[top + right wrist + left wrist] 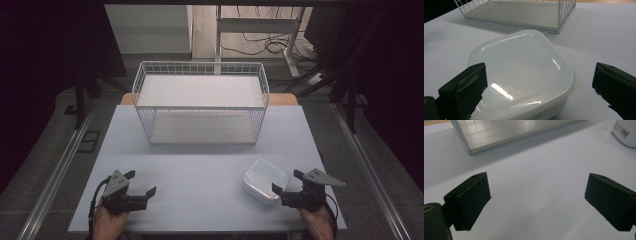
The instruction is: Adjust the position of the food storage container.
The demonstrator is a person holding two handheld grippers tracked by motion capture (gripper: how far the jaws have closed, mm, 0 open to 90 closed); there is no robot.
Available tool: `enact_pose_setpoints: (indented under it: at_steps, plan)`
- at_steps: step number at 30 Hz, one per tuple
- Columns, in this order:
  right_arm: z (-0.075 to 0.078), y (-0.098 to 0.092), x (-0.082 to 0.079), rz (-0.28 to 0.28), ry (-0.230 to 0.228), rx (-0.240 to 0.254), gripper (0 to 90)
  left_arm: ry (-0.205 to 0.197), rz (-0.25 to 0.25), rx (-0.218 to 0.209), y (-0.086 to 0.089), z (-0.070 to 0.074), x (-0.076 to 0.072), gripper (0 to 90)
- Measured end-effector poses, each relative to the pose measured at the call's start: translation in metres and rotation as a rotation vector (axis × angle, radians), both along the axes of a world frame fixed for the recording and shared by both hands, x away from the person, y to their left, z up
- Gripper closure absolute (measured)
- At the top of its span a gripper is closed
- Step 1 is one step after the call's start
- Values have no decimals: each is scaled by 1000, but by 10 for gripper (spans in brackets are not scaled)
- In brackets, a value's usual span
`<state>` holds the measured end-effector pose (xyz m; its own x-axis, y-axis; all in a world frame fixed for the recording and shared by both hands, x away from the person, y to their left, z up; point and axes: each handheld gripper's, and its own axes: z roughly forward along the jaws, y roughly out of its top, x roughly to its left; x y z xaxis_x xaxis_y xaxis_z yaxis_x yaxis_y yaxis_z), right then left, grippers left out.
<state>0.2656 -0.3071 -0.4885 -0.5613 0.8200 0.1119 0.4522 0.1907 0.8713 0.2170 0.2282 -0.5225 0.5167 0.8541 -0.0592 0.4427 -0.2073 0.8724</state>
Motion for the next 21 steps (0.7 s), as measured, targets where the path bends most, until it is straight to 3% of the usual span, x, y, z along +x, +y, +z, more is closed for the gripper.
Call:
enact_pose_setpoints:
  at_steps: [4, 9, 11, 21]
  plan:
    - [-1, -1, 1, -4, 14, -10, 0, 11, 0, -4, -1, 1, 0, 59]
    - [-1, -2, 2, -10, 21, 1, 0, 36, 11, 40, -4, -1, 1, 33]
    - [-1, -1, 2, -22, 19, -20, 0, 32, 19, 49, -4, 0, 0, 8]
    - [2, -1, 1, -20, 38, -43, 32, 47, 14, 37, -4, -1, 1, 6]
